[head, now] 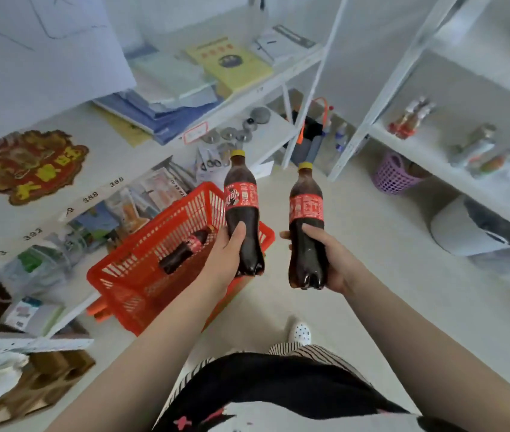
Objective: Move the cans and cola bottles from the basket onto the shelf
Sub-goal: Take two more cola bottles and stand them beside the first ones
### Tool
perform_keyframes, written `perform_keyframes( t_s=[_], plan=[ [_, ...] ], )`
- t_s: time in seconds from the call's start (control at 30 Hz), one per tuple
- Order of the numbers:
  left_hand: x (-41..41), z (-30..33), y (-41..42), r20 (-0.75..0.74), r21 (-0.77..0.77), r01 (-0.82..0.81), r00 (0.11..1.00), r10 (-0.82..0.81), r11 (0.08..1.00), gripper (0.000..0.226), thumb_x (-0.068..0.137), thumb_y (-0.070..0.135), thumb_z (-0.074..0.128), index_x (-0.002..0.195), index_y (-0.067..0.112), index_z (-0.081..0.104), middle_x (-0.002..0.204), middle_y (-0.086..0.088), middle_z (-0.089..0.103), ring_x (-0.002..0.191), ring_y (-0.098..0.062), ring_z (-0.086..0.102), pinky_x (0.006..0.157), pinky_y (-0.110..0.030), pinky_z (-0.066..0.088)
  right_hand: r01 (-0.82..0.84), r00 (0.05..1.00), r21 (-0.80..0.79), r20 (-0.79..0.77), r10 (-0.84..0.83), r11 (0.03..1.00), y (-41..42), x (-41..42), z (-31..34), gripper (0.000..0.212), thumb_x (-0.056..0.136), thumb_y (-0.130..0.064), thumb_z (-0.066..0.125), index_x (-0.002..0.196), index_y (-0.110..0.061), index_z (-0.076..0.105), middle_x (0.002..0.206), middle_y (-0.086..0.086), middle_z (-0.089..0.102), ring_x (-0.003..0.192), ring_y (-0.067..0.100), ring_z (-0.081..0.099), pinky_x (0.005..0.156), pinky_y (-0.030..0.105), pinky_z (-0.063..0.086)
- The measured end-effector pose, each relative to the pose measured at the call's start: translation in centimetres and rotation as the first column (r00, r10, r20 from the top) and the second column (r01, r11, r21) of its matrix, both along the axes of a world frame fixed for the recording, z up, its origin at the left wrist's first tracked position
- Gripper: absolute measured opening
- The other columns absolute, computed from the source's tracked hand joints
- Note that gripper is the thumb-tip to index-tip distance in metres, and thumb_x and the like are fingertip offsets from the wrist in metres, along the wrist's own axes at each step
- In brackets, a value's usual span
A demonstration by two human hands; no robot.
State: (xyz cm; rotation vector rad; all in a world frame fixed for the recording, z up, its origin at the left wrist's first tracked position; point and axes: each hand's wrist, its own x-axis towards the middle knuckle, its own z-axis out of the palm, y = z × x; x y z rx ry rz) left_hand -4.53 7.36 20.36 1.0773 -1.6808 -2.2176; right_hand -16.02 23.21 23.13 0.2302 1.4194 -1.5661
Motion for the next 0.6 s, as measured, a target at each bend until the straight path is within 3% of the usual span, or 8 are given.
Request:
perform_keyframes(
  t_s=[0.1, 0.2, 0.3, 0.37, 0.5, 0.6],
  plan=[
    [-2.7, 1.3, 2.7, 0.03, -0.031, 0.084, 0.996, -0.083, 0.996, 0.033, 0.098, 0.045, 0.041, 0.123, 0.023, 0.048, 0.116, -0.001, 0.062, 0.104, -0.019, 0.063, 0.088, -0.032, 0.051, 0.144, 0.989, -0.114, 0.061, -0.137, 0.983, 3.5, -1.5, 0.7, 0.043, 0.074, -0.033, 0.063, 0.108, -0.007, 0.063, 0.104, 0.009, 0.069, 0.076, 0.017, 0.063, 0.069, 0.028, 0.055],
    [-5.3, 2.1, 5.8, 0.059, -0.046, 0.162, 0.985, -0.159, 0.986, 0.027, 0.099, 0.045, 0.038, 0.116, 0.025, 0.047, 0.109, -0.002, 0.063, 0.1, -0.021, 0.064, 0.081, -0.033, 0.052, 0.268, 0.961, -0.111, 0.102, -0.257, 0.957, 7.0, -3.3, 0.5, 0.053, 0.067, -0.039, 0.071, 0.108, -0.006, 0.061, 0.088, 0.01, 0.068, 0.073, 0.021, 0.064, 0.072, 0.033, 0.054],
    [-8.0, 2.7, 9.4, 0.105, -0.058, 0.263, 0.961, -0.256, 0.963, 0.027, 0.098, 0.046, 0.04, 0.113, 0.024, 0.047, 0.111, -0.008, 0.063, 0.1, -0.028, 0.065, 0.091, -0.045, 0.05, 0.285, 0.958, -0.078, 0.035, -0.283, 0.955, 10.8, -5.3, 0.1, 0.06, 0.065, -0.042, 0.079, 0.114, -0.012, 0.059, 0.074, 0.009, 0.066, 0.062, 0.021, 0.064, 0.069, 0.035, 0.05],
    [-9.9, 2.9, 12.1, 0.101, -0.064, 0.296, 0.952, -0.289, 0.953, 0.024, 0.098, 0.041, 0.044, 0.111, 0.021, 0.046, 0.105, -0.006, 0.062, 0.092, -0.025, 0.064, 0.086, -0.043, 0.05, 0.308, 0.951, -0.068, -0.012, -0.309, 0.949, 14.0, -6.9, 0.0, 0.059, 0.066, -0.041, 0.076, 0.113, -0.011, 0.057, 0.071, 0.008, 0.067, 0.059, 0.022, 0.064, 0.067, 0.036, 0.046],
    [-13.9, 3.3, 18.1, 0.115, -0.076, 0.37, 0.926, -0.361, 0.926, 0.028, 0.094, 0.036, 0.054, 0.113, 0.015, 0.049, 0.102, -0.004, 0.062, 0.087, -0.025, 0.063, 0.077, -0.043, 0.05, 0.42, 0.902, -0.136, -0.043, -0.429, 0.897, 21.4, -9.9, -0.1, 0.055, 0.071, -0.024, 0.073, 0.118, -0.003, 0.054, 0.088, 0.009, 0.068, 0.068, 0.02, 0.069, 0.063, 0.033, 0.055],
    [-17.4, 3.0, 23.3, 0.117, -0.053, 0.403, 0.911, -0.395, 0.914, 0.026, 0.091, 0.034, 0.06, 0.108, 0.014, 0.053, 0.1, -0.005, 0.064, 0.086, -0.025, 0.065, 0.075, -0.042, 0.052, 0.483, 0.873, -0.224, 0.043, -0.487, 0.847, 27.8, -12.0, -0.2, 0.032, 0.086, -0.016, 0.055, 0.115, -0.004, 0.055, 0.104, 0.009, 0.065, 0.084, 0.018, 0.065, 0.079, 0.035, 0.054]
  ],
)
